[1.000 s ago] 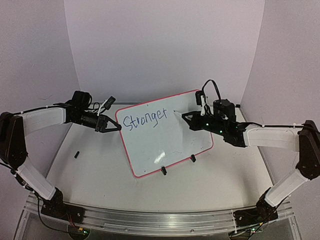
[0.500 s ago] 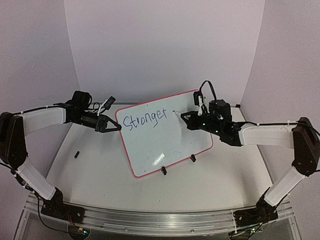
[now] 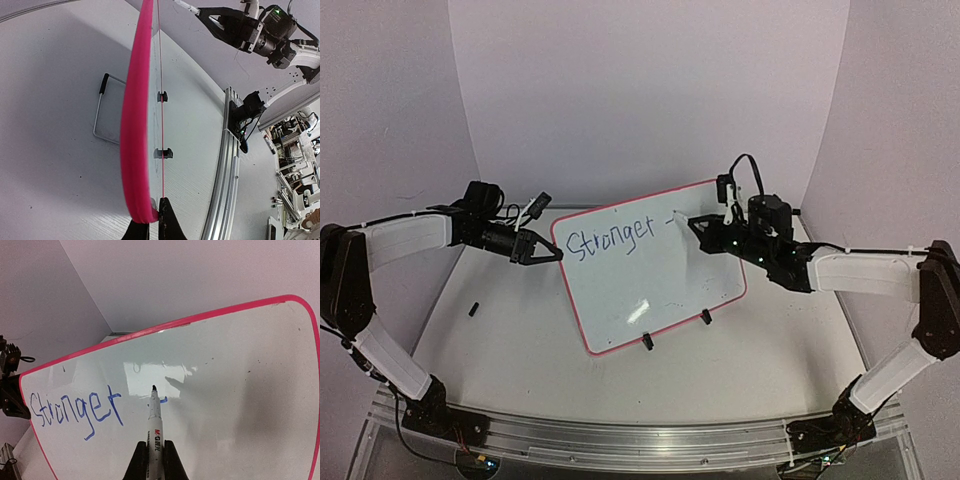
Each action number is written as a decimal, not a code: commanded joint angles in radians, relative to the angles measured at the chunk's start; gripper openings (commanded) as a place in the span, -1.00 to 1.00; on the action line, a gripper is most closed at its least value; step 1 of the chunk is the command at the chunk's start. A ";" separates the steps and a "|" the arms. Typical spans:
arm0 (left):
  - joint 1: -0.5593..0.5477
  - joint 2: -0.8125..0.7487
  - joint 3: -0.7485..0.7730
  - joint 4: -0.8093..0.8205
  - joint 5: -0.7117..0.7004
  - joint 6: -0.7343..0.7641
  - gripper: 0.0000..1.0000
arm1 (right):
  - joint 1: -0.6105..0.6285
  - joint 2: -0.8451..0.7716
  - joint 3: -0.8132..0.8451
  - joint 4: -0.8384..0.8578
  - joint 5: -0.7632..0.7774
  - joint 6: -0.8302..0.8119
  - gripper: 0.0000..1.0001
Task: Write a sentence on the whiteboard
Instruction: Write on the whiteboard with the whiteboard.
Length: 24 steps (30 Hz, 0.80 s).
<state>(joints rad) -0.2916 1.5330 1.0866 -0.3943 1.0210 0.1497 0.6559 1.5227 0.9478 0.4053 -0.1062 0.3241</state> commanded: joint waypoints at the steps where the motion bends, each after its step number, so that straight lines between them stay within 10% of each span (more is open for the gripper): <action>1: -0.004 0.003 0.041 0.023 -0.026 0.065 -1.00 | -0.003 -0.030 0.020 0.044 -0.039 -0.015 -1.00; 24: -0.004 0.008 0.042 0.022 -0.024 0.064 -1.00 | -0.002 0.050 0.044 0.010 -0.029 -0.003 -1.00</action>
<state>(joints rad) -0.2916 1.5330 1.0866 -0.3943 1.0214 0.1501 0.6556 1.5906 1.0092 0.4026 -0.1463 0.3183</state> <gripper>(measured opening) 0.037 0.068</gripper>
